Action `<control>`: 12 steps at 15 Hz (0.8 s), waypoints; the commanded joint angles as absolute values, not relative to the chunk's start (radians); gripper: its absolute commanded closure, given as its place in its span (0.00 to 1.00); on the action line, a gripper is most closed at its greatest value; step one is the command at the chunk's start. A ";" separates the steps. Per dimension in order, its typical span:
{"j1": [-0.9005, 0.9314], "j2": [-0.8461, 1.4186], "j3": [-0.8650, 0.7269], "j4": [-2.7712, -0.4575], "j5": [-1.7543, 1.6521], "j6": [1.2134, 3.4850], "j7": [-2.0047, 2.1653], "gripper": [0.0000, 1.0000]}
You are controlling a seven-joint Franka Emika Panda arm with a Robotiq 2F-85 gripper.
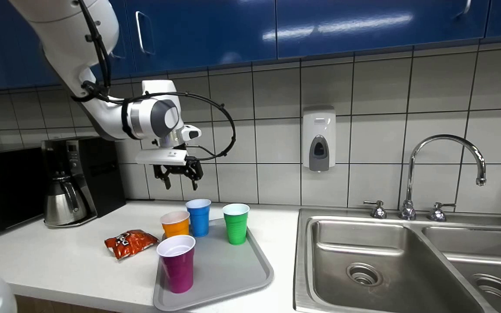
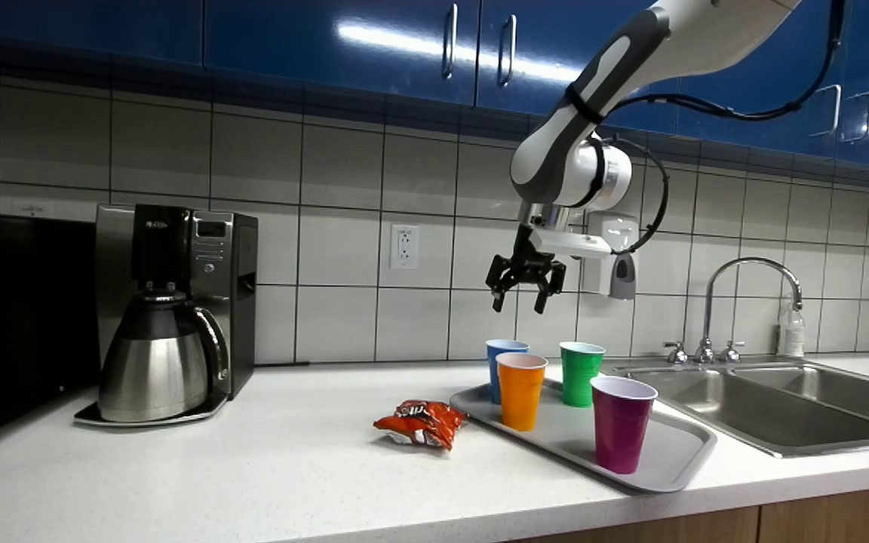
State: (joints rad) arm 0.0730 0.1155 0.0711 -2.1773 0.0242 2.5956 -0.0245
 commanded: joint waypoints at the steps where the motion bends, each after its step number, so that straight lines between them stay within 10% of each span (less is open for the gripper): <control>1: 0.068 0.042 0.074 -2.244 0.037 2.563 -0.046 0.00; 12: 0.076 -0.007 0.072 -2.304 0.033 2.507 -0.050 0.00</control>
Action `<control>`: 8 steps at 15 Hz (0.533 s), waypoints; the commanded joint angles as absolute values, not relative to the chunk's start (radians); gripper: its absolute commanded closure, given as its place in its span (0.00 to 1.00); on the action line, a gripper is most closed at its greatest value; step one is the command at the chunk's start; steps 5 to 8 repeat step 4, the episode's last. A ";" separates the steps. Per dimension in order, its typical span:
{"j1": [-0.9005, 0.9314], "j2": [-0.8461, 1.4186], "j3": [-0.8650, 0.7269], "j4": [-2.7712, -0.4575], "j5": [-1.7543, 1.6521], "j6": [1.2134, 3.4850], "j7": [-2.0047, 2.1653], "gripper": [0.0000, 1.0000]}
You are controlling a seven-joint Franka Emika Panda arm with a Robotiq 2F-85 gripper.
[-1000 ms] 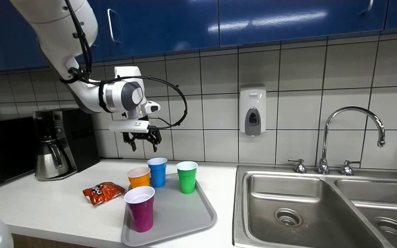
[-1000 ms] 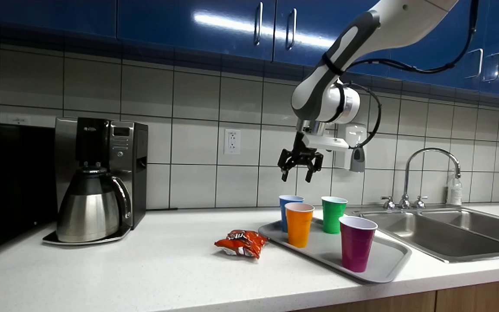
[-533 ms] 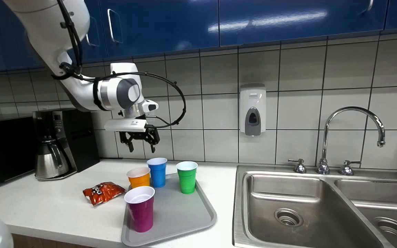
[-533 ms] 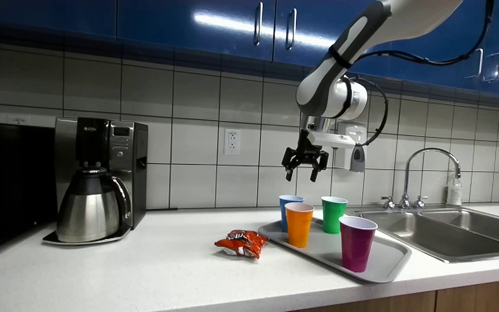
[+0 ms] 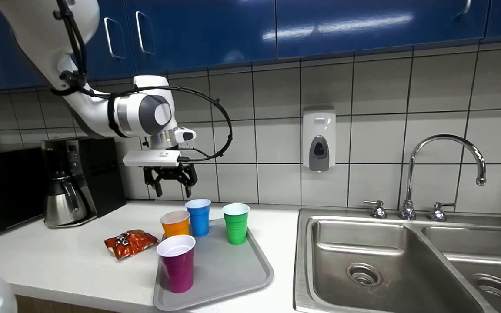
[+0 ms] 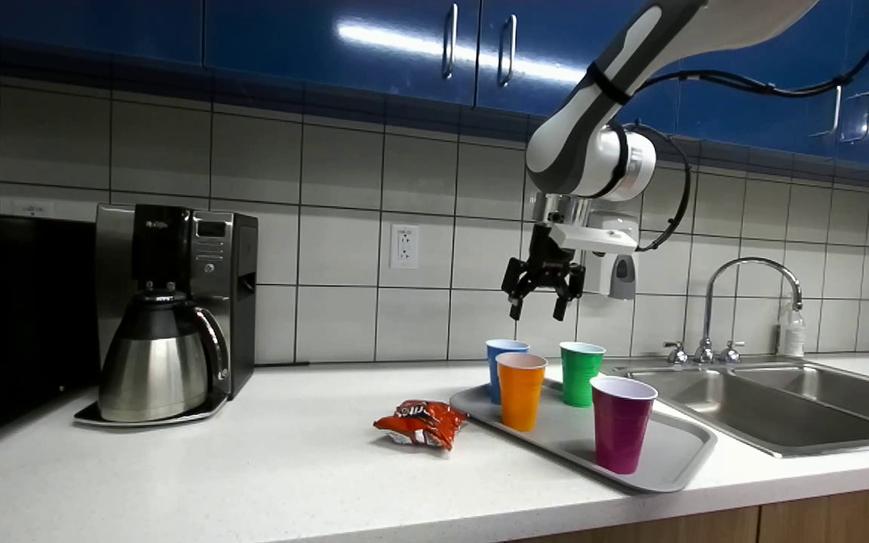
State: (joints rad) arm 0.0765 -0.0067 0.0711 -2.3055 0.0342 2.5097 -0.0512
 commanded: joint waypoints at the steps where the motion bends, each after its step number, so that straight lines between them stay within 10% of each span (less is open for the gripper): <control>1: 0.076 -0.014 0.072 -2.307 0.039 2.497 -0.058 0.00; 8: 0.077 -0.022 0.072 -2.314 0.040 2.494 -0.062 0.00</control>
